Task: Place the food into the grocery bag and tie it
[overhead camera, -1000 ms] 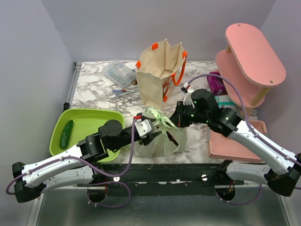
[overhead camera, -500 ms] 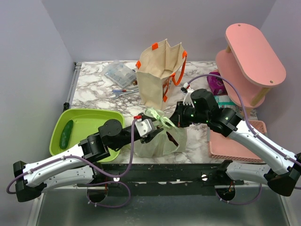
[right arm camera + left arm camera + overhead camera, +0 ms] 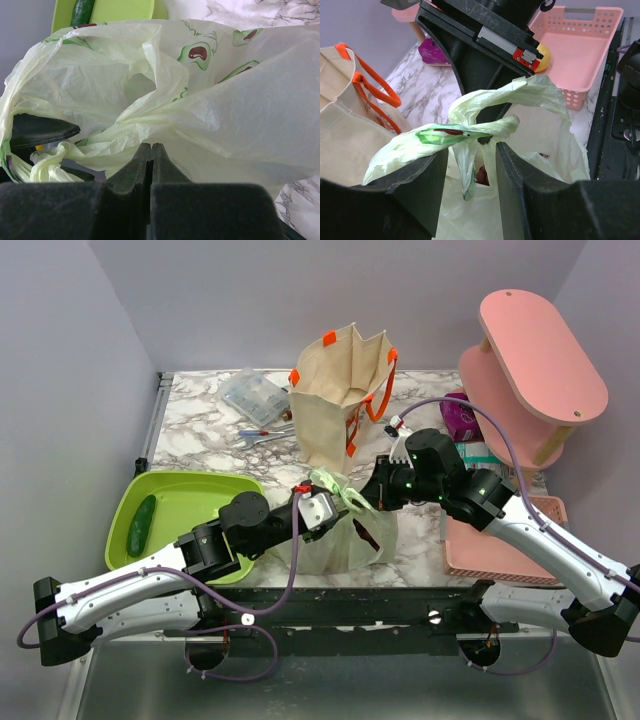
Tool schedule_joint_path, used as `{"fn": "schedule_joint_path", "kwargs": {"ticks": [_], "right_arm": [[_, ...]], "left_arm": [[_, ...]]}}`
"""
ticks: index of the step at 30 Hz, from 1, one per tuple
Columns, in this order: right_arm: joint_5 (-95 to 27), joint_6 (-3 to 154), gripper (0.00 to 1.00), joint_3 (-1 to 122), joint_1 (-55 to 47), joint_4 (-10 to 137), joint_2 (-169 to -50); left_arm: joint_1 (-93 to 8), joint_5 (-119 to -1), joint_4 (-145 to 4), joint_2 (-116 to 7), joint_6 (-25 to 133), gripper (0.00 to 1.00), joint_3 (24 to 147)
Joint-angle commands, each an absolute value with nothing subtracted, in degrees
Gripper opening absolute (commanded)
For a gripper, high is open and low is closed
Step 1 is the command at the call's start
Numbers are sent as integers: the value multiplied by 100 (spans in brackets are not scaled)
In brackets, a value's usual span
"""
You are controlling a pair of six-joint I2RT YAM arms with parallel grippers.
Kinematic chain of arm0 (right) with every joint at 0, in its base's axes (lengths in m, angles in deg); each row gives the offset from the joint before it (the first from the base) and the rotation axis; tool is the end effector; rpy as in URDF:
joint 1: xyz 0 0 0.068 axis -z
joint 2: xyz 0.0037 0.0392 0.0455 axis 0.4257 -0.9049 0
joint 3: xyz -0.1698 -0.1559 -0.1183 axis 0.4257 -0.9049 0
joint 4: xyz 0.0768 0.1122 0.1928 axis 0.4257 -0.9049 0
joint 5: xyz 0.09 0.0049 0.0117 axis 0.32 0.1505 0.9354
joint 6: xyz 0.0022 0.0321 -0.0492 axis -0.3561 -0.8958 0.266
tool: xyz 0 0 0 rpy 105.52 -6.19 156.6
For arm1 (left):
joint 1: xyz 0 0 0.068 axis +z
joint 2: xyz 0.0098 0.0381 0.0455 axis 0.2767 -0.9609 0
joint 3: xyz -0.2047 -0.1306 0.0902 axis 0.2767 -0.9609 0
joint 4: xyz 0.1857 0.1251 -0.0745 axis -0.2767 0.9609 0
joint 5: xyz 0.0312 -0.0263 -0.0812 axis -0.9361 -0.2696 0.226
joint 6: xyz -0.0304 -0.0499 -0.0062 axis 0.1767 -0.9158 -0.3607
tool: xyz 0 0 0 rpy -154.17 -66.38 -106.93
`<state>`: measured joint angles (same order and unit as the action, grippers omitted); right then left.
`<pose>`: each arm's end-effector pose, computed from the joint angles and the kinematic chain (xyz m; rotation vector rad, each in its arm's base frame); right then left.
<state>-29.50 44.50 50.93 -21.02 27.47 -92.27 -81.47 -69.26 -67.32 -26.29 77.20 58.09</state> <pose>0.1467 0.1657 0.3396 -0.2970 2.3426 1.0096 0.0788 -0.1704 0.3384 1.0437 1.3242 -0.6940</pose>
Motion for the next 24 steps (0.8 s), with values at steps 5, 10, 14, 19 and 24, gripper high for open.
{"fn": "schedule_joint_path", "kwargs": {"ticks": [5, 10, 14, 19, 24], "right_arm": [[-2798, 4468, 1, 5138, -2104, 2753, -9209], [-2774, 4463, 1, 5118, -2106, 2776, -9225], [-2775, 4466, 1, 5105, -2112, 2788, -9225], [-2759, 4455, 1, 5067, -2104, 2803, -9224], [-2742, 4434, 1, 5024, -2105, 2838, -9207]], "left_arm": [[-8177, -7229, -6993, -2620, 7976, 32, 5818], [-8184, -7345, -7012, -2724, 8031, 29, 5844], [-8182, -7298, -7072, -2835, 8005, 29, 5888], [-8185, -7264, -7163, -2939, 7969, 33, 5973], [-8181, -7271, -7341, -3072, 7896, 33, 6054]]}}
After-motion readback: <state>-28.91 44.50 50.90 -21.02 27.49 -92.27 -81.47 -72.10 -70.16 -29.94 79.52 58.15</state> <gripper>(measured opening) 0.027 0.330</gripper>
